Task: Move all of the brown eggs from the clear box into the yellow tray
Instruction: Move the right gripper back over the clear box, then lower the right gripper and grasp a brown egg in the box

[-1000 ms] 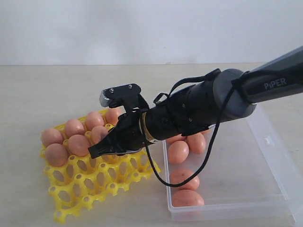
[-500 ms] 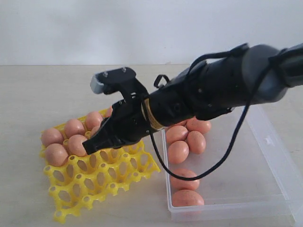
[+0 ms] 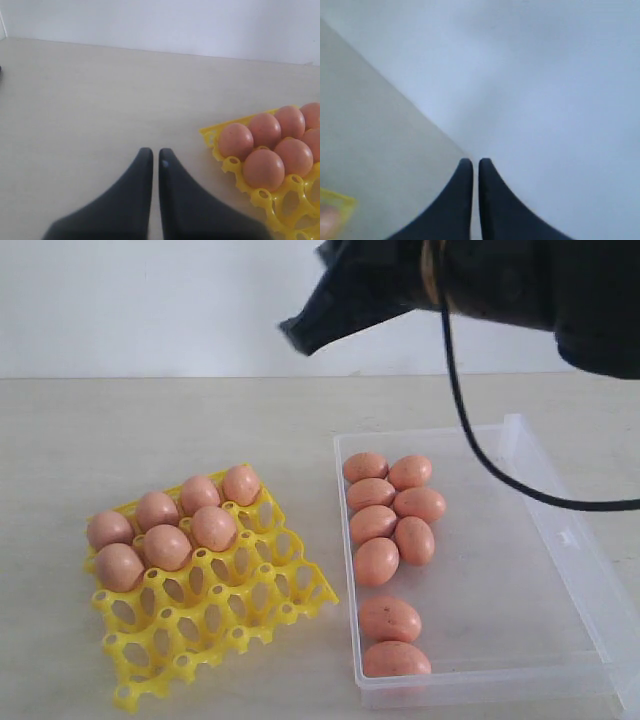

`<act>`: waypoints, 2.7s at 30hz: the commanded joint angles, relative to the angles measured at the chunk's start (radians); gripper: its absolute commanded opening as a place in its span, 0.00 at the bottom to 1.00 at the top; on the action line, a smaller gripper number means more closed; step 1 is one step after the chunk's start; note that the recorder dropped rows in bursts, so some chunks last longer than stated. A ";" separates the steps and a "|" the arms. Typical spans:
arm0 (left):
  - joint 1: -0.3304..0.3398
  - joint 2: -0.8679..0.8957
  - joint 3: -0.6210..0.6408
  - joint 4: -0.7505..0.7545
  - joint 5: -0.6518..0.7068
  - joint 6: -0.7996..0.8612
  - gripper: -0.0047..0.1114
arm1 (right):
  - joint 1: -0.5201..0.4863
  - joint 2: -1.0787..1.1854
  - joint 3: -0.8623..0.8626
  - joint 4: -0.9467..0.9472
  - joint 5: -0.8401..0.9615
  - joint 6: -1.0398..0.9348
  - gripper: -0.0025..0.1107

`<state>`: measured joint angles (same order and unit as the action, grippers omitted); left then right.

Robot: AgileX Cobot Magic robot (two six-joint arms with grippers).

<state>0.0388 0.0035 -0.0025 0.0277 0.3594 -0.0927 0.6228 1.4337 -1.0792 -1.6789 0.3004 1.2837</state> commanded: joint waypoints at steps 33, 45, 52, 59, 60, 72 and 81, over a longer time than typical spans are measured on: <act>0.003 -0.003 0.003 -0.002 -0.004 0.005 0.08 | -0.319 0.542 -0.259 2.130 0.883 -2.223 0.45; 0.003 -0.003 0.003 -0.002 -0.004 0.005 0.08 | -0.275 0.619 -0.259 2.081 0.786 -2.295 0.45; 0.003 -0.003 0.003 -0.002 -0.004 0.005 0.08 | -0.274 0.672 -0.259 2.078 0.793 -2.289 0.44; 0.003 -0.003 0.003 -0.002 -0.004 0.005 0.08 | -0.274 0.682 -0.259 2.080 0.784 -2.289 0.05; 0.003 -0.003 0.003 -0.002 -0.004 0.005 0.08 | -0.274 0.682 -0.259 2.082 0.784 -2.284 0.02; 0.003 -0.003 0.003 -0.002 -0.004 0.005 0.08 | -0.274 0.671 -0.259 2.093 0.786 -2.172 0.02; 0.003 -0.003 0.003 -0.002 -0.004 0.005 0.08 | -0.274 0.515 -0.259 2.078 0.780 -2.075 0.02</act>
<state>0.0388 0.0035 -0.0025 0.0277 0.3594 -0.0927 0.3485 2.0149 -1.3390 0.4017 1.0808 -0.8218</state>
